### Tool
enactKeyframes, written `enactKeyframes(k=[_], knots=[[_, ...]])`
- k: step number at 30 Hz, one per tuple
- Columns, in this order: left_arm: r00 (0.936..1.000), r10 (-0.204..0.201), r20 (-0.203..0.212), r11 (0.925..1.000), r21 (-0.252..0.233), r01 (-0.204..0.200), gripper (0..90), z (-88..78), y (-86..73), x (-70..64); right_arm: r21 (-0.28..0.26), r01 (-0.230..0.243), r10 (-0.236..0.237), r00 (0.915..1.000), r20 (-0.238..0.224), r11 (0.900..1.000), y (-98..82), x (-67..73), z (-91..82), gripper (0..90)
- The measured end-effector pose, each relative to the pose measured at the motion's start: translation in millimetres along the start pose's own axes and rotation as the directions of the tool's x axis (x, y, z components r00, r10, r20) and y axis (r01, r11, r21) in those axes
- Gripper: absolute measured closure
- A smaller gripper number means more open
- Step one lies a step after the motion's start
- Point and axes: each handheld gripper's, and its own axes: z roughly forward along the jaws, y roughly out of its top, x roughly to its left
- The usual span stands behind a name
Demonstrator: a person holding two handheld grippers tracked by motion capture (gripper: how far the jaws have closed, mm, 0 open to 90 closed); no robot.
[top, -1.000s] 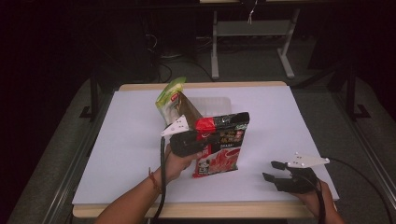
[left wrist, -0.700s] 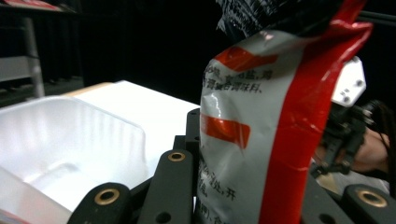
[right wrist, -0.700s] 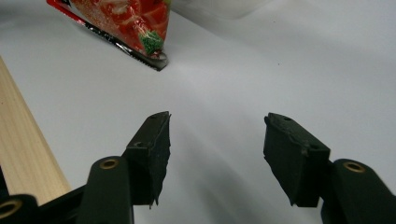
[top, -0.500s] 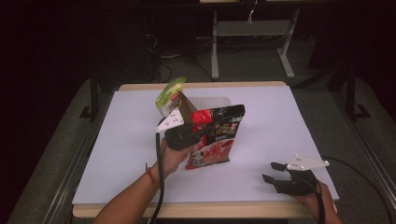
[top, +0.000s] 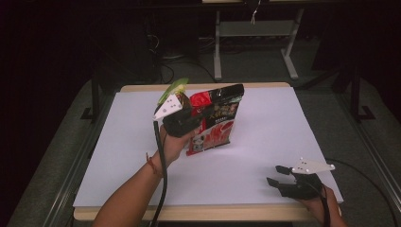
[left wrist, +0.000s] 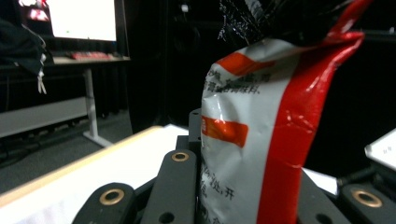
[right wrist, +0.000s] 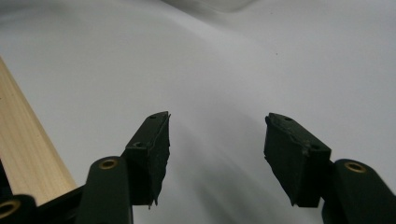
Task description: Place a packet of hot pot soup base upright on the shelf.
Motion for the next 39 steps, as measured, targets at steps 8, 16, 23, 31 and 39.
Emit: enactKeyframes(k=[8, 16, 23, 31, 39], knots=[[0.9928, 0.036, -0.114, 0.9993, -0.004, -0.037, 81.1, 16.5, 8.4, 9.5, 0.003, 0.0, 0.0, 1.0, 0.002, 1.0, -0.7, -0.1, 0.0, 39.0], [0.9768, 0.06, -0.206, 0.9982, 0.009, -0.059, 81.1, 48.5, -0.5, 20.7, 0.01, 0.007, -0.006, 1.0, -0.007, 1.0, -1.3, 2.1, 1.7, 39.0], [0.9608, 0.07, -0.268, 0.9974, 0.004, -0.072, 81.2, 73.4, -6.3, 26.2, 0.009, 0.006, -0.006, 0.9999, -0.01, 1.0, -1.3, 2.4, 2.1, 39.0], [0.9295, 0.069, -0.362, 0.9973, 0.003, -0.073, 81.2, 91.8, -17.8, 36.0, 0.019, 0.011, -0.011, 0.9998, -0.016, 1.0, -2.6, 2.9, 3.3, 38.9], [0.9029, 0.08, -0.422, 0.9968, 0.023, -0.077, 81.2, 108.0, -19.2, 36.0, 0.023, 0.021, -0.02, 0.9994, -0.026, 1.0, -2.1, 5.3, 4.8, 39.0]])
